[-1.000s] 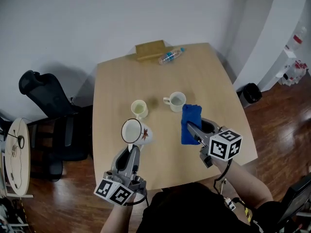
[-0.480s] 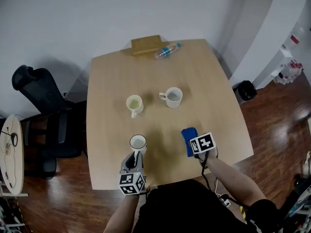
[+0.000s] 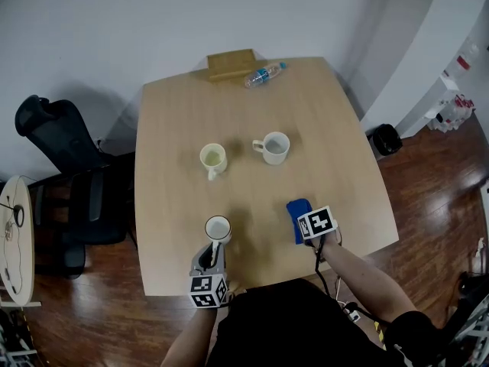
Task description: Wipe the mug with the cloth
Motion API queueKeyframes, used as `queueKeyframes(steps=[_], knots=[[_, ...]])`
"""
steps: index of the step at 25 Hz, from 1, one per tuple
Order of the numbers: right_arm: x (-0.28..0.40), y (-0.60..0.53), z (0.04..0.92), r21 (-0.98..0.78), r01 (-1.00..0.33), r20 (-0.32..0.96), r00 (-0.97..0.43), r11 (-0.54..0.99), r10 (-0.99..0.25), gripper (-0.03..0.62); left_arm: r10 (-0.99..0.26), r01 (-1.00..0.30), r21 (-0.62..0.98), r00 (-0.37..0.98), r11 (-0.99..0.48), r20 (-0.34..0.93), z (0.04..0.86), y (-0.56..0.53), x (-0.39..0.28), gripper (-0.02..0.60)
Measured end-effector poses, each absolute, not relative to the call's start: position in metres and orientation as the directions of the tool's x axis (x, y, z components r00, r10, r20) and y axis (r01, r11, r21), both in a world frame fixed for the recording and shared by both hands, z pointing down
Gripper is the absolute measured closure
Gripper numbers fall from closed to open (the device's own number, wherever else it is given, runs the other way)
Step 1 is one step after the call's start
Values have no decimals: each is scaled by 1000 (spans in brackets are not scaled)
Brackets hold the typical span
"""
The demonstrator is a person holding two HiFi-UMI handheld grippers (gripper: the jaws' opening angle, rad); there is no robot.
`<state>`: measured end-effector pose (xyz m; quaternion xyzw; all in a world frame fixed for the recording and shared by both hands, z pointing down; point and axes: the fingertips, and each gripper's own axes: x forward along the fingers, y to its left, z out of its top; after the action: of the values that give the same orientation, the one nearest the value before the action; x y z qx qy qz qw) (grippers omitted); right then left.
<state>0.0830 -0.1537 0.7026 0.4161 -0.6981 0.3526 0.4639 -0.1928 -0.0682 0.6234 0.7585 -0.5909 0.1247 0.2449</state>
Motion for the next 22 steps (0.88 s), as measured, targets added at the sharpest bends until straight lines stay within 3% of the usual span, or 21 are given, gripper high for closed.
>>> queueKeyframes(steps=[11,16,22], knots=[[85,-154,695,-47,-899,933,-195,435,-302,381,-773,-942,268,320,-200,547,645,-44,-192,495],[89,-151,677,-61,-917,908,-215,395,-359,304,-762,-934,287,343,-213,550,650,-37,-202,411],[98,-131,612,-106,-942,817,-266,319,-511,321,-791,-933,299,333,-199,513,638,-19,-230,402]])
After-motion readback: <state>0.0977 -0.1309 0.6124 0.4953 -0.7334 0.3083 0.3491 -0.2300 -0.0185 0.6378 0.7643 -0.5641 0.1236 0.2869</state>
